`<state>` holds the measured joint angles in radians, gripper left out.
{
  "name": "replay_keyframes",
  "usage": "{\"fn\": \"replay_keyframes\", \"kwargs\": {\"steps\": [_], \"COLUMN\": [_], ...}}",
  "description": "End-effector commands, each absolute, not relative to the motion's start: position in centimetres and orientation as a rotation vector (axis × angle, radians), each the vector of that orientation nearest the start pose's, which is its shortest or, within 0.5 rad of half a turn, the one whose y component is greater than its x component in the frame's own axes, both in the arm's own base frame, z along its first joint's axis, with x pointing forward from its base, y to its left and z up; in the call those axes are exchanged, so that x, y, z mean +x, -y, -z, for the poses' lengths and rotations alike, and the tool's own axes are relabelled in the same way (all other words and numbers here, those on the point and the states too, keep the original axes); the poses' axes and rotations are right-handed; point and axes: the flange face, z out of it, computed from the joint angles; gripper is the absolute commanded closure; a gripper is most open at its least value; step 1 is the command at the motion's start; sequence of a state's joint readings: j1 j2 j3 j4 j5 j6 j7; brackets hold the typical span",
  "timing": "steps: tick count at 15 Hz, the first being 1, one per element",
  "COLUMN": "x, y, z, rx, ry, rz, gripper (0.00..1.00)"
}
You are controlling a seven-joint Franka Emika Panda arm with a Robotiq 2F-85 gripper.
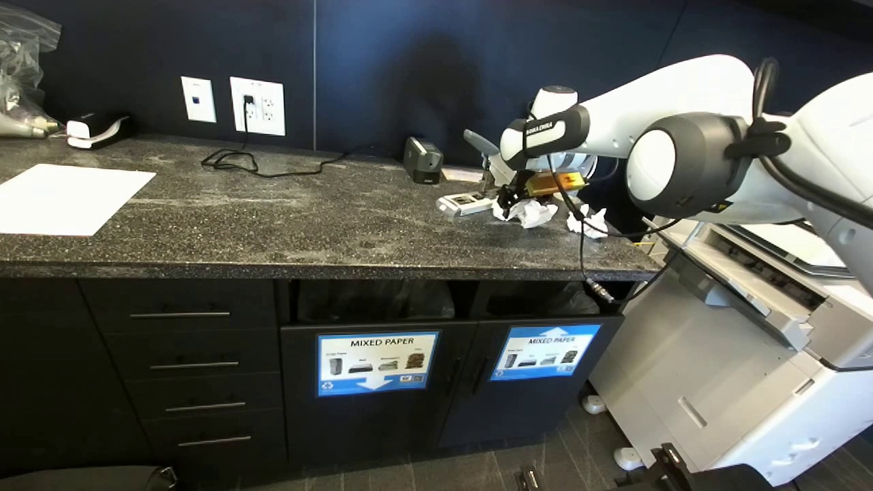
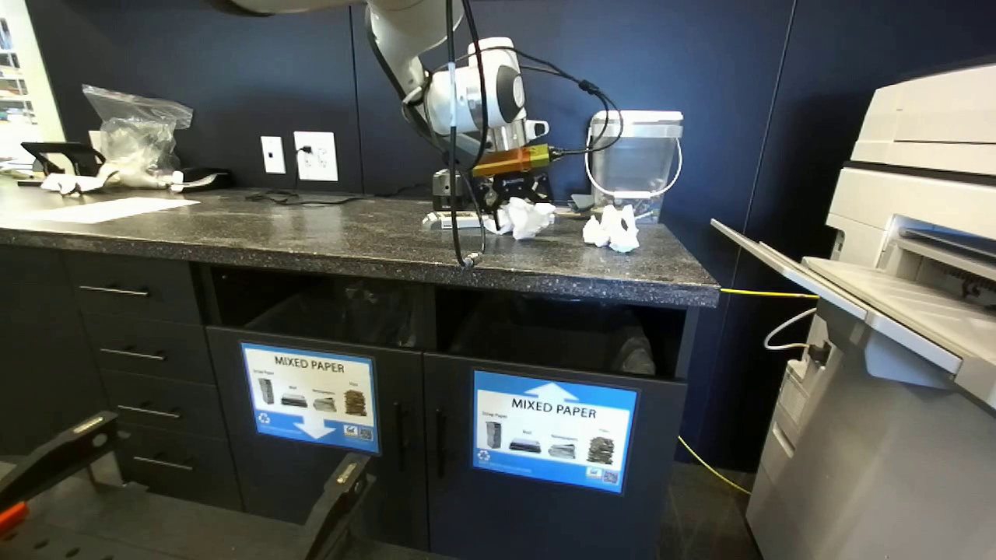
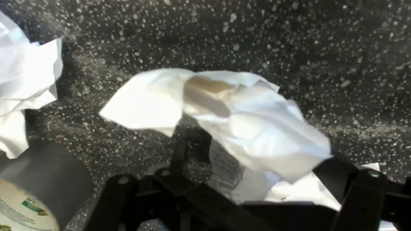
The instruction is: Put the papers in the bin to the right
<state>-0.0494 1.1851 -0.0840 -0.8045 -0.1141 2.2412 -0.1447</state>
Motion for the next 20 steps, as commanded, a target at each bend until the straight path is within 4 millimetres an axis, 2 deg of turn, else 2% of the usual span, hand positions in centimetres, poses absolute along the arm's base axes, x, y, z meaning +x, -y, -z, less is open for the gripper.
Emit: {"fn": "replay_keyframes", "kwargs": {"steps": [1,2,3,4,12,15,16,17,20], "x": [82.3,82.3,82.3,82.3,82.1,81.8,81.6,81.4,80.4], "y": [8.6,8.6,8.7,8.8,9.3,9.4,9.5,9.5,10.0], "z": [-21.6,-21.5,-21.4,-21.5,-21.1,-21.0,-21.0,-21.1,-21.2], "rx": [-3.326,-3.328,-3.328,-3.328,-3.332,-3.329,-3.329,-3.326,-3.315], "ry": [0.266,0.269,0.272,0.271,0.271,0.258,0.252,0.250,0.245], "rz": [0.381,0.376,0.373,0.367,0.318,0.254,0.224,0.183,0.035], "gripper": [0.03,0.19,0.28,0.28,0.89,0.94,0.91,0.95,0.94]}}
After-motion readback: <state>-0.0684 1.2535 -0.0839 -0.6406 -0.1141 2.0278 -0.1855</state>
